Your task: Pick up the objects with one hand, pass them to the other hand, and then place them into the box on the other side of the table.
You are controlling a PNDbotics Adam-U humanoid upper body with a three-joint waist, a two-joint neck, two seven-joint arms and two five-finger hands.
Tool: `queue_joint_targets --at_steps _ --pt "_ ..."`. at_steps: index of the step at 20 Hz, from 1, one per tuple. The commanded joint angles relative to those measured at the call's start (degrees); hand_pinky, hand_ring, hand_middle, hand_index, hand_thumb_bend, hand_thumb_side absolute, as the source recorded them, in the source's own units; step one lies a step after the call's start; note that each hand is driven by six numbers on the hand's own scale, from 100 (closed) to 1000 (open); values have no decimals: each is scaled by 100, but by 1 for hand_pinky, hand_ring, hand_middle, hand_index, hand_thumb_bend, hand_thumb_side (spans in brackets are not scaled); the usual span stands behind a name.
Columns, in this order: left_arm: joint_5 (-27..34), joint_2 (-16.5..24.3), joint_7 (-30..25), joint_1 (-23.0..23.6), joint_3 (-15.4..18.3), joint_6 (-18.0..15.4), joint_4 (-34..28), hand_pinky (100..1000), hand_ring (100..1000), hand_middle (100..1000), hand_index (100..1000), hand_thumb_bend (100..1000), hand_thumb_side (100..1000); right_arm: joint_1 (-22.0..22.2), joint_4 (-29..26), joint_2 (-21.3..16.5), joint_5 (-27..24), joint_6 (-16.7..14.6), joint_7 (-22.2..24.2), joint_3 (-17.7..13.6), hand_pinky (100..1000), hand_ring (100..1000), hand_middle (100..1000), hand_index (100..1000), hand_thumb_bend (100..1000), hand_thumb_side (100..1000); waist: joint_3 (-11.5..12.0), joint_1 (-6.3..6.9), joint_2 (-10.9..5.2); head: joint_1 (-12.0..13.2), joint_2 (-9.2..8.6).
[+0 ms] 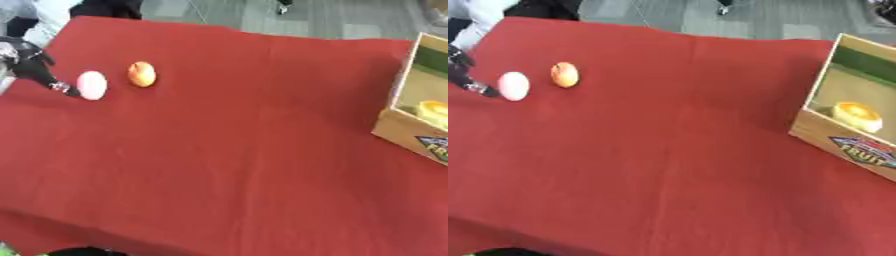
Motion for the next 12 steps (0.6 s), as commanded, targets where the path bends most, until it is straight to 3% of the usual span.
queue_joint_targets --at_steps 1,4,6,12 --pt "-217 30 30 -140 132 -19 201 841 786 741 806 771 232 -73 -83 -54 37 4 5 -54 987 1000 759 847 100 407 2 16 -7 48 -39" --pt "-237 -77 124 -171 147 -60 312 834 781 736 779 724 230 -72 -84 -34 41 10 9 -55 987 1000 759 847 100 409 -2 9 2 71 -38" --pt "-226 -126 232 -189 158 -59 334 825 770 724 758 620 230 -69 -82 -26 47 13 13 -53 987 1000 758 846 100 413 -3 8 5 80 -40" --pt "-96 -262 743 -259 210 -14 351 819 757 714 773 645 228 -58 -73 12 81 25 41 -43 988 1000 757 845 100 424 -15 8 21 98 -57"
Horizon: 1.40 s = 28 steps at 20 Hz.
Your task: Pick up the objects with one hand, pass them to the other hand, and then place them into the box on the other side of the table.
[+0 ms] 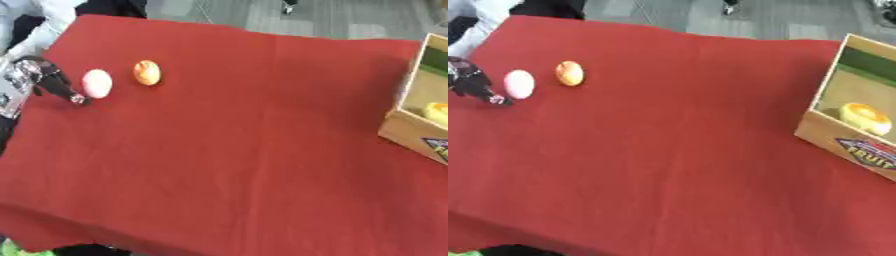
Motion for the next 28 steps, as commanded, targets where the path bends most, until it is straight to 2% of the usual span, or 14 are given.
queue_joint_targets --at_steps 1,6,8,10,12,16,20,24,28 --pt "100 81 293 -150 95 25 3 819 755 714 776 656 246 -93 -72 -51 47 6 27 -31 988 1000 757 845 100 425 -10 7 7 32 -63" --pt "272 -51 634 -268 130 44 204 815 749 705 762 621 235 -105 -64 -17 80 16 48 -30 994 1000 756 845 100 437 -43 -3 47 52 -96" --pt "337 -102 762 -314 162 24 246 810 736 687 720 486 202 -101 -58 -4 92 22 55 -31 997 1000 756 845 100 446 -49 -6 58 59 -102" --pt "466 -148 895 -328 185 -24 275 804 720 662 645 301 167 -97 -57 11 100 28 65 -30 1000 1000 756 845 100 446 -53 -7 62 54 -97" --pt "616 -173 973 -327 184 -81 290 795 700 638 585 237 153 -98 -59 17 103 30 75 -26 1000 1000 756 845 100 444 -55 -6 60 49 -86" --pt "824 -141 966 -302 104 -155 261 784 682 612 515 244 100 -96 -59 16 101 33 78 -27 1000 1000 754 844 100 443 -50 2 45 58 -65" --pt "866 -82 961 -285 67 -166 113 776 665 594 498 260 100 -87 -55 19 96 44 75 -25 1000 1000 753 843 100 443 -37 7 21 35 -43" --pt "863 55 939 -211 -49 -235 -346 764 642 577 500 271 100 -78 -57 13 84 48 75 -25 1000 1000 751 842 100 434 -10 12 -15 12 -25" --pt "872 238 870 -105 -225 -476 -895 753 624 562 500 277 100 -82 -61 12 63 53 71 -17 1000 1000 751 842 100 424 11 12 -61 -81 -34"
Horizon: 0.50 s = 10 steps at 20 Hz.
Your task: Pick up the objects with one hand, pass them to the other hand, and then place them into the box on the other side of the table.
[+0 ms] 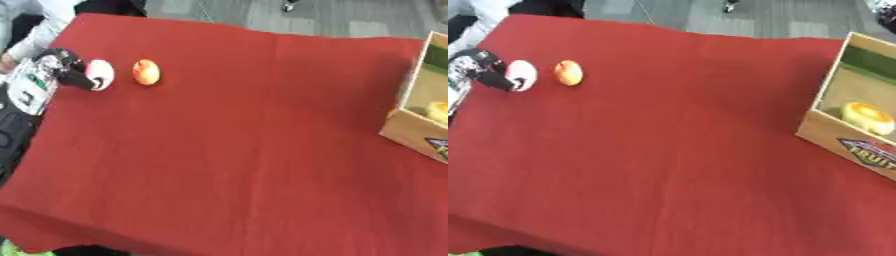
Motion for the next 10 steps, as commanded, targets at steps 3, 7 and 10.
queue_joint_targets --at_steps 3,7,10 --pt "43 485 -99 61 -180 -321 -806 750 618 557 500 284 100 -77 -82 -102 -43 -2 -3 -7 1000 1000 753 842 100 417 14 16 -165 -112 25" --pt "133 591 -128 230 -221 -496 -1375 744 603 544 498 279 100 -87 -113 -101 -96 -5 14 29 1000 1000 759 841 100 404 31 19 -204 -225 -20" --pt "273 623 -82 346 -266 -613 -1785 734 585 532 495 270 100 -127 -159 -68 -140 -16 41 77 1000 1000 762 842 100 382 34 12 -221 -352 -37"
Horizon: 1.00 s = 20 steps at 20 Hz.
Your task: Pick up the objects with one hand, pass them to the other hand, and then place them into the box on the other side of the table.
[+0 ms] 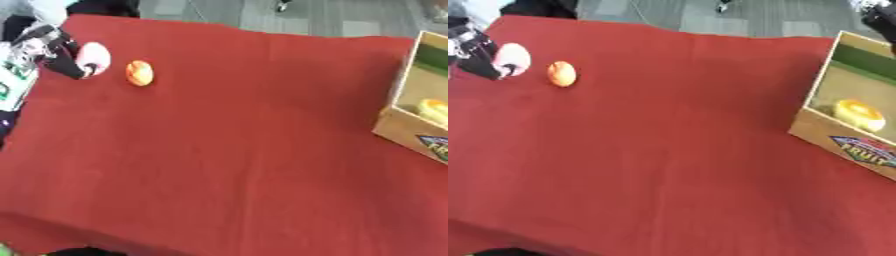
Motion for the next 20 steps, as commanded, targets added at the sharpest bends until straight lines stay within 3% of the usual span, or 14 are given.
queue_joint_targets --at_steps 1,7,8,9,10,20 --pt "161 286 80 9 -11 -146 -520 733 584 531 495 269 100 -147 -178 -46 -82 -21 42 45 1000 1000 763 843 100 380 13 8 -216 -139 -39" --pt "386 99 480 256 -137 -386 -1337 720 560 509 492 253 100 -446 -314 278 -24 -121 314 374 997 1000 772 850 100 282 13 -7 -219 -305 -37" --pt "401 50 556 301 -165 -403 -1480 720 557 507 491 314 100 -506 -332 356 20 -152 376 438 995 1000 776 858 100 239 15 -9 -220 -321 -34" --pt "403 -14 630 339 -202 -423 -1617 720 557 507 491 254 100 -587 -356 456 71 -195 445 527 994 1000 778 861 100 216 17 -11 -222 -337 -34" --pt "390 -70 696 380 -240 -416 -1755 719 556 507 491 251 100 -667 -366 570 136 -241 522 615 993 1000 782 865 100 185 16 -14 -225 -347 -35" --pt "13 -664 761 566 -548 82 -3201 720 552 506 494 245 100 -1265 -5 1883 838 -656 1338 1324 988 1000 794 879 100 110 65 -62 -250 -491 -39"
